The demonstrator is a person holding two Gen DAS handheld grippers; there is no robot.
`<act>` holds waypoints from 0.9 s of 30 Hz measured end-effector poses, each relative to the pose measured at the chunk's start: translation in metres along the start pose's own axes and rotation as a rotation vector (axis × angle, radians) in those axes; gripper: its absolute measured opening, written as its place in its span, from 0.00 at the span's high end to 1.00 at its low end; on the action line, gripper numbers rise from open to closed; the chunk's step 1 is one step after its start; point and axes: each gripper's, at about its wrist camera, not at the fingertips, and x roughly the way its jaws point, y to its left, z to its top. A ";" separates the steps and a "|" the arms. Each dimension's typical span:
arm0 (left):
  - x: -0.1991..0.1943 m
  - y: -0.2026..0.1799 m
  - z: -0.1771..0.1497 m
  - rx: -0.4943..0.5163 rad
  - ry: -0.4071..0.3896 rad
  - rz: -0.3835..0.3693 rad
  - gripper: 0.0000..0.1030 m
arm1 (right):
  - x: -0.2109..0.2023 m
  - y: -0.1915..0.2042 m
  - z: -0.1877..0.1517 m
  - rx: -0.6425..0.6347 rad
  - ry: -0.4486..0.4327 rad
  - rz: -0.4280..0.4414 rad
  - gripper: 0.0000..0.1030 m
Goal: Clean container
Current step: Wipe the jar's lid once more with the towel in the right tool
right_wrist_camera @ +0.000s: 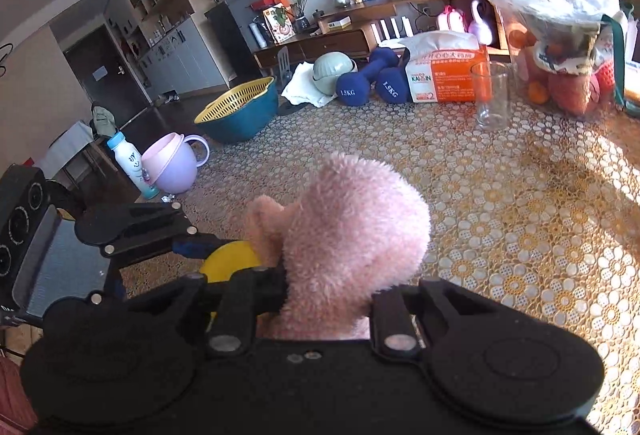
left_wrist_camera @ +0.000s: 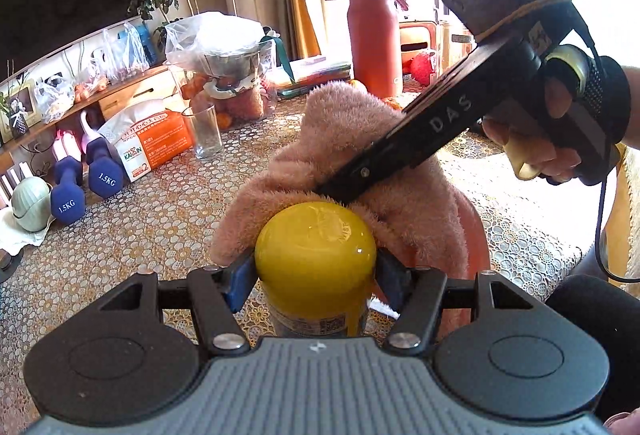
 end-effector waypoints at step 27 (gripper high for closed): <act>0.000 0.002 -0.002 -0.016 -0.006 0.006 0.39 | -0.053 0.030 -0.009 -0.100 -0.111 -0.092 0.82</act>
